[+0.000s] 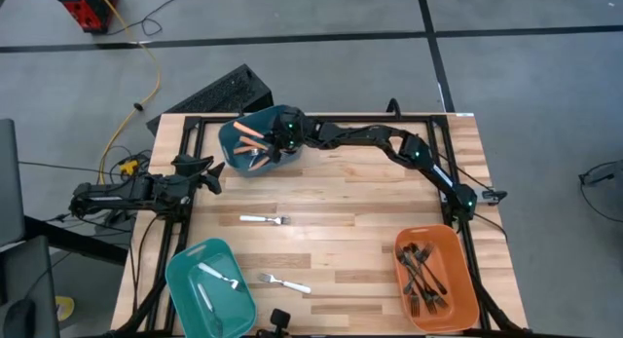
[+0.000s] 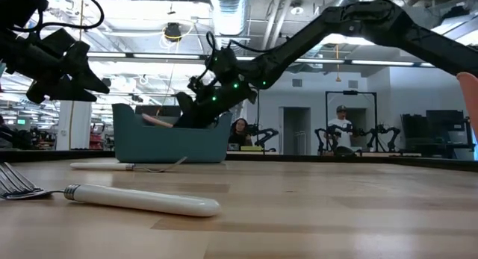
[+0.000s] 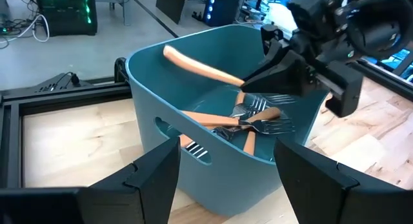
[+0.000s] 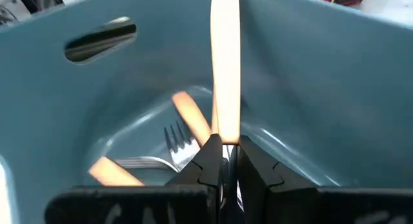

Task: Sort silverware by color (type)
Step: Put the orange fork into the blue bin

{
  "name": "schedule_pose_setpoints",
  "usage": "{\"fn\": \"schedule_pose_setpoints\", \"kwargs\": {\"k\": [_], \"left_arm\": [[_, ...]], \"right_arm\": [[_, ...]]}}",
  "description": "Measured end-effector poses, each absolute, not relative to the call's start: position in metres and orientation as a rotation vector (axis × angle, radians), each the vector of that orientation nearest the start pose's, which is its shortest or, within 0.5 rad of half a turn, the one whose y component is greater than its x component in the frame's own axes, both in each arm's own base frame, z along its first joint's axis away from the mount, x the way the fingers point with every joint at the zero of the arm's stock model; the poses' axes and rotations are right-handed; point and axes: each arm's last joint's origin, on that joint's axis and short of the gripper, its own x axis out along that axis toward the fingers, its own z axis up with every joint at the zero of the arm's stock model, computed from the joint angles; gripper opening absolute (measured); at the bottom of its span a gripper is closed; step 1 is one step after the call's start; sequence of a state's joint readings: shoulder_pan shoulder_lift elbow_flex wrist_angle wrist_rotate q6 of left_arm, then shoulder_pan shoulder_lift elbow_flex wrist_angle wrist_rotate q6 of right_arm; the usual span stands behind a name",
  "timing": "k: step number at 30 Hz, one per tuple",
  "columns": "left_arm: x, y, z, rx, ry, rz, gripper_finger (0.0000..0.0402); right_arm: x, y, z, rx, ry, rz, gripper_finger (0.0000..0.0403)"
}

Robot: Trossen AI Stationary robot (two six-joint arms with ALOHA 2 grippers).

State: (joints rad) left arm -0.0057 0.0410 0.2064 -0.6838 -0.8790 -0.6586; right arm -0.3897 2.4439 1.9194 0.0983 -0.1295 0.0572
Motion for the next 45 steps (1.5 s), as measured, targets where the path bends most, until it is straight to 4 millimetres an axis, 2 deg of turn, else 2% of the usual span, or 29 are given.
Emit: {"fn": "schedule_pose_setpoints", "kwargs": {"k": [32, 45], "left_arm": [[0.063, 0.0219, 0.171, -0.376, 0.183, 0.968, 0.0235], [0.063, 0.0219, 0.171, -0.376, 0.183, 0.967, 0.0235]], "right_arm": [[0.5121, -0.2058, 0.162, 0.163, 0.413, -0.264, 0.0058], [0.5118, -0.2056, 0.1614, 0.166, 0.422, -0.264, 0.0079]]}}
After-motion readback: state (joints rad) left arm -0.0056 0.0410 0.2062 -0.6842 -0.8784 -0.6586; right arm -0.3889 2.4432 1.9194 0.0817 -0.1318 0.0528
